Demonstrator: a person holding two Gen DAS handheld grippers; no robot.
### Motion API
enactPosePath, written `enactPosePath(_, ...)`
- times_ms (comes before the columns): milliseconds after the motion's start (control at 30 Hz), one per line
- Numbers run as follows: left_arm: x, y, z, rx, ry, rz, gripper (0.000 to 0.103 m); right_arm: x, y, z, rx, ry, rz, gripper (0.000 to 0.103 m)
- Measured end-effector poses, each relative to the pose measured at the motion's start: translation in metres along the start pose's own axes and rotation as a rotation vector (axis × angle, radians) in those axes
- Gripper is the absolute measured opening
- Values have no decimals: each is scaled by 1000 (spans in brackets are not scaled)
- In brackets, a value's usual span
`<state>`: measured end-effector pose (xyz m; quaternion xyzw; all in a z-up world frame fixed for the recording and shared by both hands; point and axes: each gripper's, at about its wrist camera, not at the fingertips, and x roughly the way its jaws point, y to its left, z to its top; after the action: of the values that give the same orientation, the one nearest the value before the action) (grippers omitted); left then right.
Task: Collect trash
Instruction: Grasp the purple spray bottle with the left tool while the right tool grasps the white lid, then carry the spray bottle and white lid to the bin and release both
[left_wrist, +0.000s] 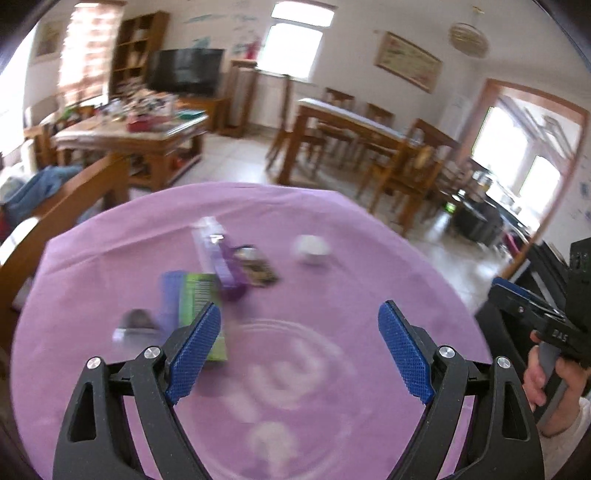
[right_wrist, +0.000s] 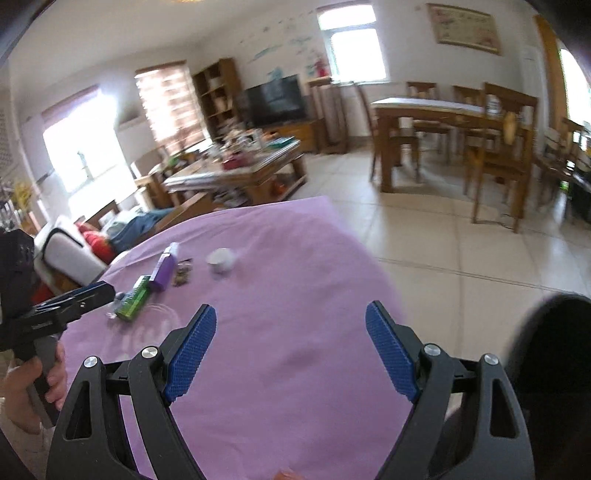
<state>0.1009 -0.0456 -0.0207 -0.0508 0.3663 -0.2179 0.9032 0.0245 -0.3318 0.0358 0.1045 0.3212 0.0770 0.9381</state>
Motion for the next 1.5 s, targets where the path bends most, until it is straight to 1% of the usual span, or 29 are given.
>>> enactPosePath(33,2,11,2,-13,2,20,86,11,9,6,-10,13,21,83)
enactPosePath(100,8,25,4,-28,24,41,86,21,23,8,-27,33,44,83)
enactPosePath(167,14,27,5,-29,44,47,86,40,37,13,-39,64,62,83)
enactPosePath(233,24,32,14,-30,55,43,86,57,44,16,-38,91,77,83)
enactPosePath(267,28,28,13,-28,59,43,84,68,50,19,-35,106,82,83)
enactPosePath(367,46,26,25,-42,79,35,81,89,56,23,-26,131,83,83)
enactPosePath(433,64,29,37,-49,98,34,76,100,57,26,-23,137,81,81)
enactPosePath(467,70,28,40,-52,110,35,71,105,58,28,-22,139,78,81)
enactPosePath(500,78,28,43,-56,123,39,65,111,58,30,-19,140,73,81)
enactPosePath(533,86,30,44,-62,135,43,61,115,58,31,-18,144,71,78)
enactPosePath(567,93,32,46,-72,148,46,54,120,60,32,-22,149,70,71)
enactPosePath(600,100,34,47,-91,157,42,44,127,62,33,-31,159,67,69)
enactPosePath(667,109,37,45,-110,162,59,31,137,64,35,-46,174,60,65)
enactPosePath(767,109,36,41,-108,143,50,28,151,65,36,-65,196,54,65)
enactPosePath(900,105,39,37,-151,115,22,27,168,72,35,-93,225,41,64)
enactPosePath(967,99,41,37,-158,86,17,26,174,76,36,-104,231,35,60)
enactPosePath(1033,92,42,38,-169,53,7,26,175,77,37,-120,235,34,53)
enactPosePath(1067,89,44,39,-173,41,1,25,175,77,37,-131,234,24,43)
enactPosePath(1100,87,45,40,-174,30,-3,25,175,79,37,-141,236,19,37)
enactPosePath(1233,82,48,39,-188,17,-10,25,173,82,33,-180,238,5,35)
enactPosePath(1300,76,56,38,-216,2,-28,25,168,80,31,-164,243,14,35)
enactPosePath(1367,67,66,38,-246,-22,-61,25,153,73,31,-132,230,46,35)
enactPosePath(1500,29,84,37,-289,-104,-84,25,103,56,28,-88,160,97,35)
